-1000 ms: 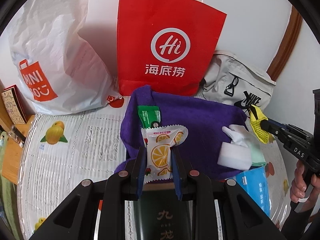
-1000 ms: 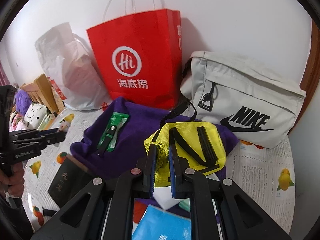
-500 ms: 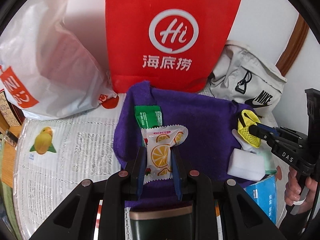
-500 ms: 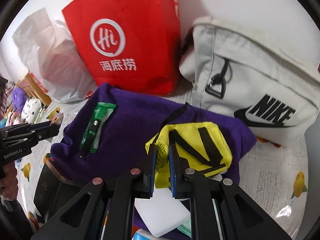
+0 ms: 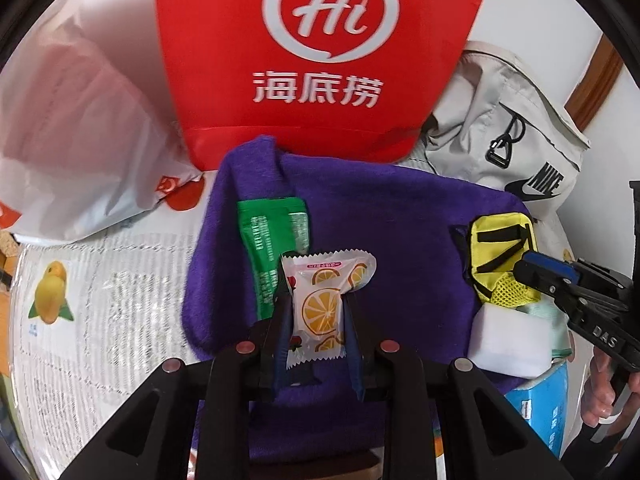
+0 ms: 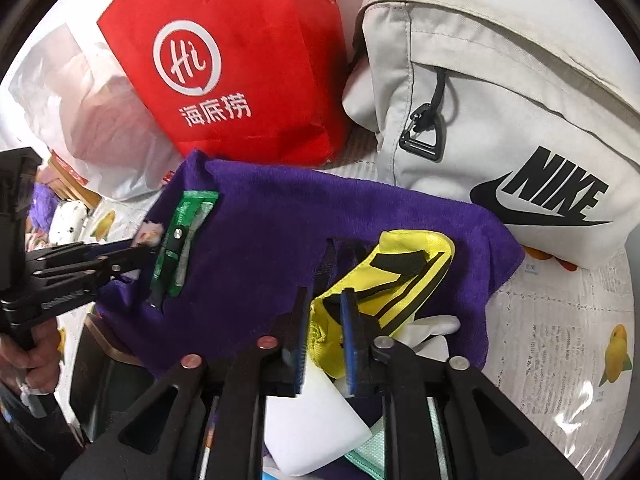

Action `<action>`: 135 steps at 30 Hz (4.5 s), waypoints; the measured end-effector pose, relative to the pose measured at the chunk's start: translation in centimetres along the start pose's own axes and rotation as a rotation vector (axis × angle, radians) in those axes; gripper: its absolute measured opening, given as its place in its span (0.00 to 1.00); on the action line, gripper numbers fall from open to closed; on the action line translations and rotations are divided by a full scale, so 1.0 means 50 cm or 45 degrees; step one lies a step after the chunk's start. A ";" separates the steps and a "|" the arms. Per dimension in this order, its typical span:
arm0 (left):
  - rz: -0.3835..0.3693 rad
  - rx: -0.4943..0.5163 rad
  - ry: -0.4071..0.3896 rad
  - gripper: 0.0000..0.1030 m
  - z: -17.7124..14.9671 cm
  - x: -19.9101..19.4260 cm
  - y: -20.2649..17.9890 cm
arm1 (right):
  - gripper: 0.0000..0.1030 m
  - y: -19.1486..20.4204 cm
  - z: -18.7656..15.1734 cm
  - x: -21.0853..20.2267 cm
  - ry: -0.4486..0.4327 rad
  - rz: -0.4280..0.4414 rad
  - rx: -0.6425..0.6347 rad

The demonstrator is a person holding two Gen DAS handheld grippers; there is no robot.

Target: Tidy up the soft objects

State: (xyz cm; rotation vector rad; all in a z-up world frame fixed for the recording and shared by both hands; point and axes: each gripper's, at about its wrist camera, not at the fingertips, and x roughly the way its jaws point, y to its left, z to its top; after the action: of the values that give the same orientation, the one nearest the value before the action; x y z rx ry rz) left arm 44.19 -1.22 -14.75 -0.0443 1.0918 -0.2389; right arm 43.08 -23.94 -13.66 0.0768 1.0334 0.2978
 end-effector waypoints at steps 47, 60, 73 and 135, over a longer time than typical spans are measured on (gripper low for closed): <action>-0.003 0.071 -0.239 0.56 -0.213 -0.396 -0.021 | 0.57 0.157 -0.280 -0.334 -0.214 0.088 -0.063; 0.058 -0.031 -0.105 0.57 -0.420 -0.339 0.072 | 0.66 0.259 -0.444 -0.272 -0.104 0.130 -0.114; 0.127 -0.104 0.009 0.64 -0.541 -0.258 0.157 | 0.78 0.402 -0.476 -0.129 -0.067 0.100 -0.379; 0.089 0.133 -0.023 0.67 -0.582 -0.225 0.097 | 0.06 0.329 -0.464 -0.275 -0.343 0.162 -0.300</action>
State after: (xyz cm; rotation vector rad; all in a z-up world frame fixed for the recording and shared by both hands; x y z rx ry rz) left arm 14.42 8.30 -19.14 0.0849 1.0596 -0.2321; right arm 13.31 -13.82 -10.78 -0.0301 0.7224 0.5088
